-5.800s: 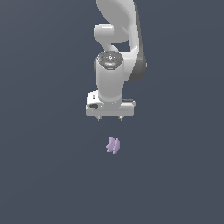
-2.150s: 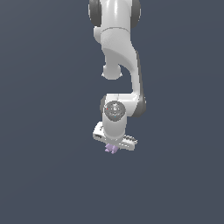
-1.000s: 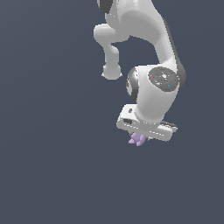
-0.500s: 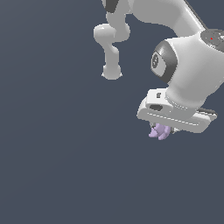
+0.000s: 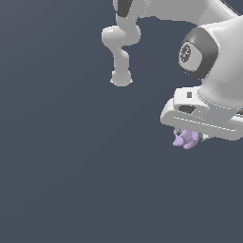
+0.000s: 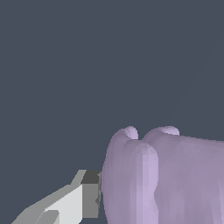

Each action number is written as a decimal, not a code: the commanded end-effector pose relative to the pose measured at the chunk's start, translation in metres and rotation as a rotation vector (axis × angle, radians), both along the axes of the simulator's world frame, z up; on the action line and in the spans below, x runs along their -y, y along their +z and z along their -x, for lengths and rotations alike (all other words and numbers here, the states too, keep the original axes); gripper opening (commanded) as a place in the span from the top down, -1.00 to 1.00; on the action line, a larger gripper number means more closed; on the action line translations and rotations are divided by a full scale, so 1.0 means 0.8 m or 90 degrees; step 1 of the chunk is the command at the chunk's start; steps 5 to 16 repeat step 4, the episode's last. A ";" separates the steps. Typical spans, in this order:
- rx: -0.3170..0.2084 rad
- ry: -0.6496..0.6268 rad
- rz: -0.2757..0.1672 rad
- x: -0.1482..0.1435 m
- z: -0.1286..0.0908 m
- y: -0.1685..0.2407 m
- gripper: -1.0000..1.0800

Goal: Pick up the object and move it to a goal position.

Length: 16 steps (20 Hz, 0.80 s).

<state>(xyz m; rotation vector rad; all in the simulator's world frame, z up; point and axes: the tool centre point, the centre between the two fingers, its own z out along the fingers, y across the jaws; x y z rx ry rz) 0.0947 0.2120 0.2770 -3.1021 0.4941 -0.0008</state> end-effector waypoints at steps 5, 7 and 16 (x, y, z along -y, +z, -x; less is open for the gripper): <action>0.000 0.000 0.000 -0.004 -0.001 0.005 1.00; 0.000 0.000 0.000 -0.004 -0.001 0.005 1.00; 0.000 0.000 0.000 -0.004 -0.001 0.005 1.00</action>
